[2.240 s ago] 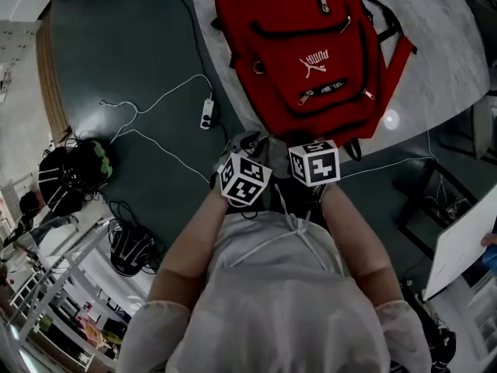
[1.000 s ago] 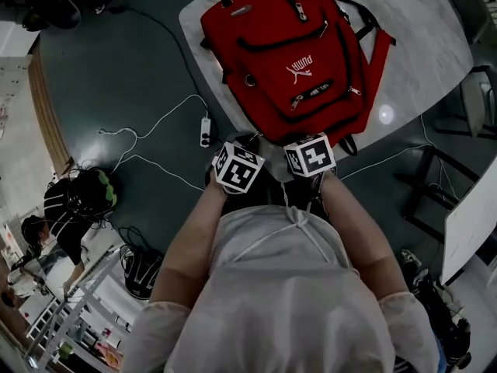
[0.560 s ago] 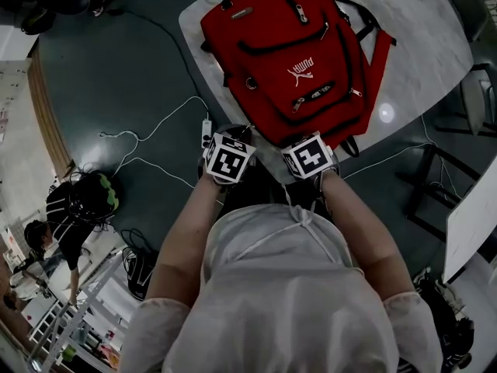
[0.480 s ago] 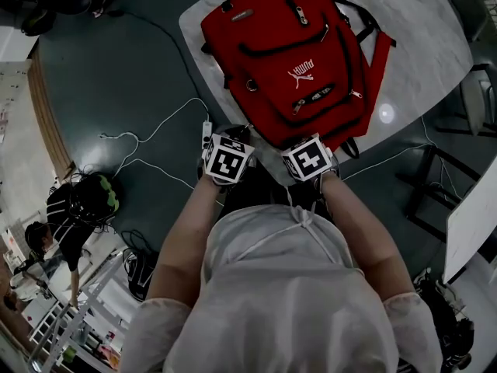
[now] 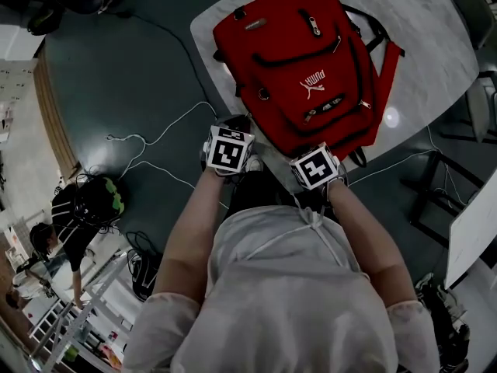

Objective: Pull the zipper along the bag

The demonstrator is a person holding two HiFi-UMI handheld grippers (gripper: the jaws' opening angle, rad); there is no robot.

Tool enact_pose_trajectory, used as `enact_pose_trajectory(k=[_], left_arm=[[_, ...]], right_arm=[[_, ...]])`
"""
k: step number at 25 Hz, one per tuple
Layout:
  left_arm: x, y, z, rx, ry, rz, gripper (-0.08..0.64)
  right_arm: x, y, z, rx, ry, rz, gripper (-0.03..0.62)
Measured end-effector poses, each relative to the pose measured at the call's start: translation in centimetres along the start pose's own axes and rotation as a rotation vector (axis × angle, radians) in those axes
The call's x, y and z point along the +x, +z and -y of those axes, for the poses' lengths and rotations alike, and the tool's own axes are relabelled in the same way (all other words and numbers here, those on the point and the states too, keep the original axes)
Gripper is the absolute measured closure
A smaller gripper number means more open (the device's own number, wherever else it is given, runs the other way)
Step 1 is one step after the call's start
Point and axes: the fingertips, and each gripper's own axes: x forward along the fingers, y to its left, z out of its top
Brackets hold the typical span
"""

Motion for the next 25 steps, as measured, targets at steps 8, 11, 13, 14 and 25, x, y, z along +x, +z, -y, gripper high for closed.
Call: enact_pose_trajectory(k=[8, 11, 13, 14, 25], left_arm=[[0.0, 2.3, -2.9, 0.022, 0.036, 0.034, 0.532], [0.2, 2.9, -3.1, 0.029, 0.03, 0.038, 0.532], [0.2, 2.7, -3.4, 0.012, 0.034, 0.036, 0.532], [0.1, 2.6, -3.5, -0.003, 0.037, 0.032, 0.532], [-0.3, 2.1, -2.2, -0.043, 0.01, 0.097, 0.421]], right_arm=[[0.2, 0.1, -0.1, -0.01, -0.011, 0.014, 0.566], [0.0, 0.1, -0.8, 0.012, 0.011, 0.011, 0.566], [0.0, 0.1, -1.0, 0.017, 0.021, 0.007, 0.566], [0.1, 0.2, -0.9, 0.016, 0.023, 0.011, 0.566], [-0.2, 0.3, -0.1, 0.072, -0.01, 0.111, 0.565]])
